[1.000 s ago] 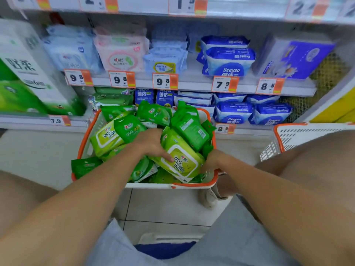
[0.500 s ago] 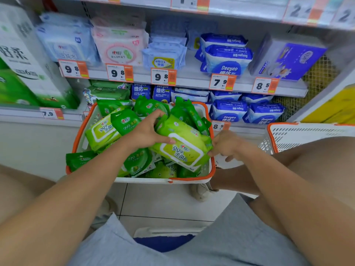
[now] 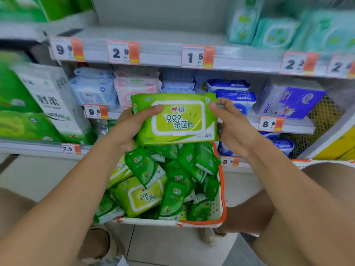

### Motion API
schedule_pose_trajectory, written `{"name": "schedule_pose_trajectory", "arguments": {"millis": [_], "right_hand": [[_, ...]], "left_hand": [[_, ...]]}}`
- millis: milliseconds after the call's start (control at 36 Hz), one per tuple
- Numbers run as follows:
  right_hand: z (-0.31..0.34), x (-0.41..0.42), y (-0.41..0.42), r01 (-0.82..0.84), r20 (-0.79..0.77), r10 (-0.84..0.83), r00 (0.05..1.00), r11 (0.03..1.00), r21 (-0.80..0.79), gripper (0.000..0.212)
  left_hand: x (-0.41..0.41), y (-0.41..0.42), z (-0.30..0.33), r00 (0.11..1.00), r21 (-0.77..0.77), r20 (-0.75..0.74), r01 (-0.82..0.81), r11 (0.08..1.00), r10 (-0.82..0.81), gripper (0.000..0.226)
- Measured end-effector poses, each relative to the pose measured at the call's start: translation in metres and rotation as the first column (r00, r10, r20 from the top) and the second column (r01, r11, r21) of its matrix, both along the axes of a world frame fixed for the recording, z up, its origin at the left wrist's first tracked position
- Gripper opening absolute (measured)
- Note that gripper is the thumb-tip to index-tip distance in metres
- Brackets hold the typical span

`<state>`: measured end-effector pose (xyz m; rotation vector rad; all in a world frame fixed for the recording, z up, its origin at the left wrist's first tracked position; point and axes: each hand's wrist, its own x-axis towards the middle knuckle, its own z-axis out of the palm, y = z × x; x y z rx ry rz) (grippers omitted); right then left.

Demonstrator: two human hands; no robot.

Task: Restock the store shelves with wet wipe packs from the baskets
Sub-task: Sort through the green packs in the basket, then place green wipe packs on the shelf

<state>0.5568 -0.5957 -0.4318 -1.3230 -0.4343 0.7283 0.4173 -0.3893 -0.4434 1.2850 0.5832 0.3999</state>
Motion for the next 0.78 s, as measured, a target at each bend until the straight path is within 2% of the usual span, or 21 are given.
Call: {"name": "schedule_pose_trajectory", "arguments": {"millis": [56, 83, 111, 222, 333, 389, 444, 500, 583, 639, 694, 778], "right_hand": [[0.027, 0.007, 0.011, -0.042, -0.002, 0.042, 0.999, 0.998, 0.039, 0.066], [0.041, 0.011, 0.017, -0.064, 0.0, 0.064, 0.998, 0.997, 0.04, 0.079], [0.056, 0.015, 0.022, -0.091, -0.012, 0.091, 0.996, 0.995, 0.05, 0.082], [0.099, 0.032, 0.039, -0.134, -0.031, 0.136, 0.99, 0.99, 0.052, 0.047], [0.113, 0.052, 0.054, -0.122, 0.052, 0.119, 0.992, 0.99, 0.065, 0.044], [0.121, 0.064, 0.063, -0.102, 0.085, 0.094, 0.992, 0.989, 0.104, 0.042], [0.131, 0.081, 0.074, -0.075, 0.109, 0.06, 0.992, 0.987, 0.141, 0.041], [0.142, 0.102, 0.088, -0.05, 0.151, 0.026, 0.988, 0.986, 0.159, 0.051], [0.156, 0.14, 0.11, 0.025, 0.241, -0.054, 0.969, 0.992, 0.124, 0.066], [0.159, 0.168, 0.124, 0.065, 0.342, -0.079, 0.936, 0.997, 0.052, 0.058], [0.153, 0.194, 0.136, 0.113, 0.434, -0.095, 0.896, 0.993, -0.016, 0.046], [0.137, 0.221, 0.152, 0.186, 0.457, -0.127, 0.88, 0.979, -0.087, 0.048]], "left_hand": [[0.013, -0.001, 0.033, 0.999, -0.017, 0.03, -0.024, 1.0, 0.024, 0.063], [0.02, 0.0, 0.05, 0.999, -0.01, 0.051, -0.018, 1.0, 0.019, 0.062], [0.027, 0.002, 0.067, 0.997, 0.008, 0.078, -0.007, 1.0, 0.007, 0.062], [0.046, 0.016, 0.113, 0.995, 0.137, 0.092, 0.018, 0.99, -0.031, 0.068], [0.065, 0.036, 0.13, 0.998, 0.249, 0.03, 0.049, 0.967, -0.058, 0.06], [0.078, 0.045, 0.141, 0.995, 0.315, 0.051, 0.064, 0.947, -0.084, 0.061], [0.097, 0.054, 0.153, 0.991, 0.352, 0.1, 0.051, 0.934, -0.091, 0.049], [0.121, 0.068, 0.165, 0.986, 0.384, 0.134, 0.04, 0.922, -0.098, 0.034], [0.162, 0.096, 0.174, 0.978, 0.457, 0.14, 0.074, 0.886, -0.153, 0.025], [0.19, 0.115, 0.172, 0.976, 0.517, 0.125, 0.09, 0.851, -0.179, 0.017], [0.219, 0.132, 0.159, 0.976, 0.564, 0.095, 0.108, 0.818, -0.195, 0.019], [0.252, 0.15, 0.132, 0.967, 0.598, 0.03, 0.185, 0.78, -0.253, 0.04]]}}
